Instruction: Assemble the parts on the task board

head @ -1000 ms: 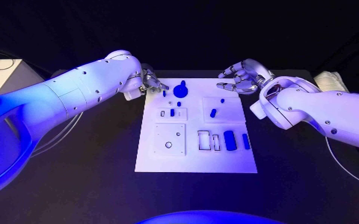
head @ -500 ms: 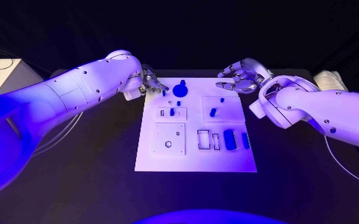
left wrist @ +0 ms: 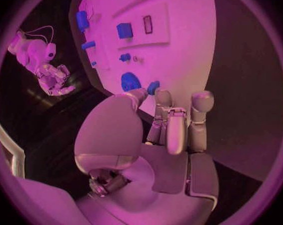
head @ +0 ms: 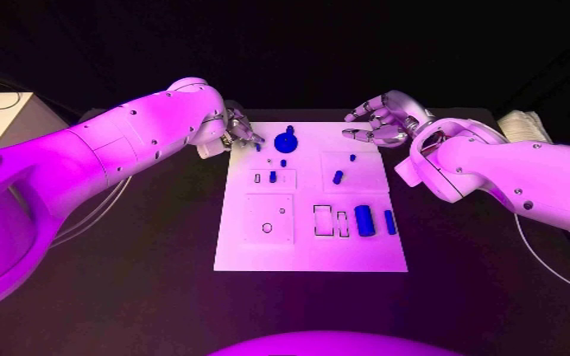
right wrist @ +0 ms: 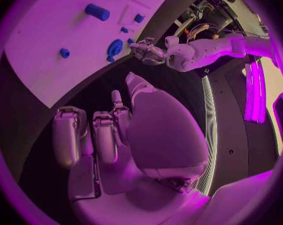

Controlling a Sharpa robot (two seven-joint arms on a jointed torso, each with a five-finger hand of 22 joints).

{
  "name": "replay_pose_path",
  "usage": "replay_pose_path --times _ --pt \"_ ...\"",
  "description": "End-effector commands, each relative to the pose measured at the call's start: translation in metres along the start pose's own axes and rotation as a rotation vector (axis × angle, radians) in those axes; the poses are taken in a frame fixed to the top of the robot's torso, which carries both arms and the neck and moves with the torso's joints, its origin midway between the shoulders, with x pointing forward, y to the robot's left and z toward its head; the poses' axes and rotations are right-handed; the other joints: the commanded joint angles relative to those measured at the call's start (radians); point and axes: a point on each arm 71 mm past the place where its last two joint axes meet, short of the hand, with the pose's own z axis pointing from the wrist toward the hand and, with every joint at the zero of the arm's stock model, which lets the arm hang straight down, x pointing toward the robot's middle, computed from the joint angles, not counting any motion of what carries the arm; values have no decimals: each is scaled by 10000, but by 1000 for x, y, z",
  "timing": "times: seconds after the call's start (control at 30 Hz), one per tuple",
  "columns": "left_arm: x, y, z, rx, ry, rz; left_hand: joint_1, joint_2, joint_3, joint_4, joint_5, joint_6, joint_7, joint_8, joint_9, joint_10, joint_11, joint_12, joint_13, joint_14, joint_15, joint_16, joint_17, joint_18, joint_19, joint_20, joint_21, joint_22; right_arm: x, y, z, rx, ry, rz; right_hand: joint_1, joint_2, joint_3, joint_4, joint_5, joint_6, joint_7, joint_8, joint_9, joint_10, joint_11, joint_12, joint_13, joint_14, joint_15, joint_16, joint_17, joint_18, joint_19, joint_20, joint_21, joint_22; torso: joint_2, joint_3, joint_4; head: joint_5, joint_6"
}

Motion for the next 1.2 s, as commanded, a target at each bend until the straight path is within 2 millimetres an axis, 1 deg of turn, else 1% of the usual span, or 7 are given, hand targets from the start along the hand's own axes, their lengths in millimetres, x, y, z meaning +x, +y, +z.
replay_pose_path --times 0.03,0.3,0.4,0.63,0.77,0.97,1.2 --pt "5 -2 0 166 431 -63 164 23 155 -26 17 66 -47 38 11 28 -91 59 3 402 -54 40 994 60 44 -26 43 19 1 1 0 -138 109 -44 -48 -7 62 6 49 -53 49 34 -9 -44 1 -38 1223 982 44 -49 2402 89 441 44 -56 1543 7 7 5 14 -18" --pt "6 -2 0 223 614 -125 609 -68 1384 -395 18 -20 -53 117 57 48 -115 -39 -134 409 -80 59 1002 56 48 -63 73 60 1 2 0 -141 116 -48 -52 -4 75 3 56 -50 48 40 -10 -31 1 -20 1235 980 44 -53 2395 88 443 44 -53 1546 6 4 8 29 -40" --pt "6 -2 -1 236 666 -113 591 -245 2685 -958 61 -142 12 291 226 103 -66 -118 -222 410 -23 70 1002 45 52 -35 130 116 1 2 1 -146 118 -49 -52 -4 75 3 56 -50 48 40 -10 -31 1 -20 1235 980 44 -53 2395 88 443 44 -53 1546 1 5 5 46 -50" --pt "6 0 -3 347 519 -179 37 -500 3896 -1676 221 -83 72 498 394 262 -37 5 -96 455 -29 126 1090 25 143 -20 304 330 1 1 1 -139 103 -55 -52 -4 75 3 56 -50 48 40 -10 -31 1 -20 1235 980 44 -53 2395 88 443 44 -53 1546 -11 -2 15 69 -76" --pt "4 3 -8 460 295 -290 -404 -878 4312 -2095 1261 241 -20 598 425 753 -132 312 335 638 -116 310 1488 -73 518 -88 671 901 0 0 1 -114 74 -65 -52 -4 75 3 56 -50 48 40 -10 -31 1 -20 1235 980 44 -53 2395 88 443 44 -53 1546 -29 -5 27 71 -93" --pt "3 9 -16 645 84 -536 -729 -1102 4418 -2374 2231 572 -145 602 422 1242 -261 513 707 789 -240 459 1841 -171 875 -202 990 1422 -1 -1 1 -77 37 -76 -58 -1 86 2 71 -47 48 45 -10 -28 0 -17 1236 978 43 -56 2389 88 442 44 -57 1544 -67 -7 58 99 -103" --pt "8 13 -34 1018 -11 -728 -905 -1224 4460 -2546 2800 797 -234 596 423 1573 -350 672 1015 849 -327 518 1989 -247 1140 -287 1213 1812 -4 -4 0 -16 -23 -94 -58 -1 86 2 71 -47 48 45 -10 -28 0 -17 1236 978 43 -56 2389 88 442 44 -57 1544 -133 -1 104 108 -166"
